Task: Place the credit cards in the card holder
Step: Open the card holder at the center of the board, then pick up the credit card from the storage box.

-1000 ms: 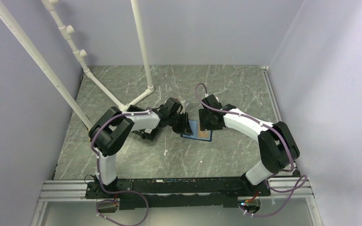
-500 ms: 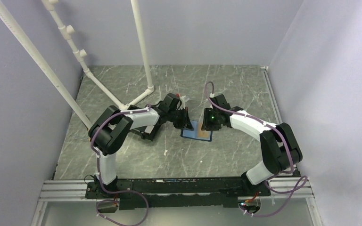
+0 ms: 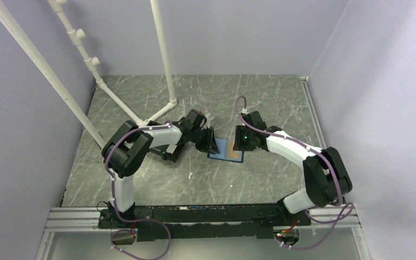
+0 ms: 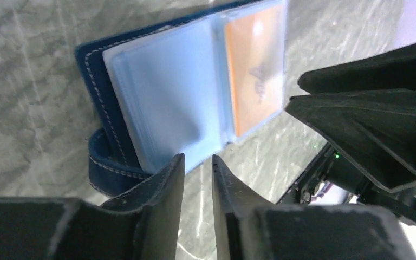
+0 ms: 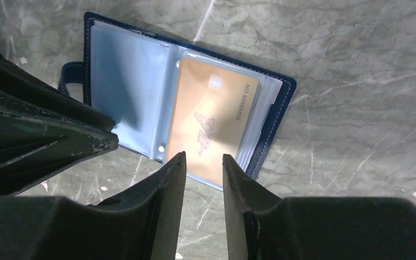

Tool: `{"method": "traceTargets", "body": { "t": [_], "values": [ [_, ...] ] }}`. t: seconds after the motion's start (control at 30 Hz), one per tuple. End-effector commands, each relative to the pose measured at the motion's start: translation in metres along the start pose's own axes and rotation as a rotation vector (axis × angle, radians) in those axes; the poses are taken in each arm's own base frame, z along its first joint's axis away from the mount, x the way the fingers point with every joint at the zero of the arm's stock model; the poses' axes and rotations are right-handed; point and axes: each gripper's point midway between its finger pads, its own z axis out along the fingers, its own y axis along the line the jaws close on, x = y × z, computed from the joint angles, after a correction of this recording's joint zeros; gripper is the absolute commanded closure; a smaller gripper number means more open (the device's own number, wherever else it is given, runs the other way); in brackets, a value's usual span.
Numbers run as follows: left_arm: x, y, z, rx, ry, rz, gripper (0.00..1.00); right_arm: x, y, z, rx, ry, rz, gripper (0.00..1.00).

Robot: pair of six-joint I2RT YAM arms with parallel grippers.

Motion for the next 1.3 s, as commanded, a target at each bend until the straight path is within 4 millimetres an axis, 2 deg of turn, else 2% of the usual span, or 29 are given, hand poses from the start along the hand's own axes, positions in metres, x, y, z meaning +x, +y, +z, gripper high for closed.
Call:
{"method": "traceTargets", "body": {
  "t": [0.0, 0.07, 0.13, 0.23, 0.3, 0.37, 0.5, 0.6, 0.77, 0.9, 1.03, 1.13, 1.27],
  "values": [
    [-0.031, -0.068, -0.046, 0.139, -0.075, 0.102, 0.61, -0.028, 0.012, -0.023, -0.015, -0.104, -0.066, 0.65],
    [-0.032, -0.086, -0.069, 0.179, -0.085, 0.145, 0.45, -0.031, 0.014, -0.029, -0.024, -0.116, -0.082, 0.64],
    [-0.023, -0.094, -0.096, 0.186, -0.078, 0.179, 0.25, -0.03, 0.019, -0.034, -0.045, -0.116, -0.097, 0.64],
    [-0.007, -0.081, -0.14, 0.136, -0.073, 0.196, 0.07, -0.026, 0.032, -0.038, -0.125, -0.117, -0.109, 0.6],
    [-0.007, -0.065, -0.176, 0.045, -0.098, 0.209, 0.05, -0.024, 0.045, -0.04, -0.2, -0.118, -0.112, 0.58],
    [-0.008, -0.046, -0.201, -0.041, -0.114, 0.21, 0.02, -0.022, 0.053, -0.039, -0.247, -0.111, -0.108, 0.57],
    [-0.011, 0.003, -0.229, -0.196, -0.125, 0.122, 0.01, -0.015, 0.06, -0.027, -0.297, -0.072, -0.103, 0.56],
    [-0.016, 0.025, -0.231, -0.244, -0.149, 0.106, 0.01, -0.003, 0.07, -0.018, -0.358, -0.002, -0.081, 0.57],
    [-0.024, 0.052, -0.215, -0.274, -0.125, 0.073, 0.01, 0.021, 0.091, -0.013, -0.398, 0.046, -0.106, 0.58],
    [-0.03, 0.059, -0.208, -0.26, -0.14, 0.063, 0.01, 0.045, 0.085, 0.004, -0.322, 0.073, -0.13, 0.59],
    [-0.029, 0.063, -0.204, -0.246, -0.13, 0.04, 0.01, 0.052, 0.057, 0.023, -0.166, 0.049, -0.093, 0.59],
    [-0.028, 0.069, -0.201, -0.256, -0.132, 0.034, 0.01, 0.044, 0.036, 0.026, -0.067, 0.001, -0.064, 0.59],
    [-0.027, 0.081, -0.194, -0.262, -0.122, 0.019, 0.01, 0.03, 0.017, 0.022, -0.024, -0.044, -0.025, 0.59]
  ]
}}
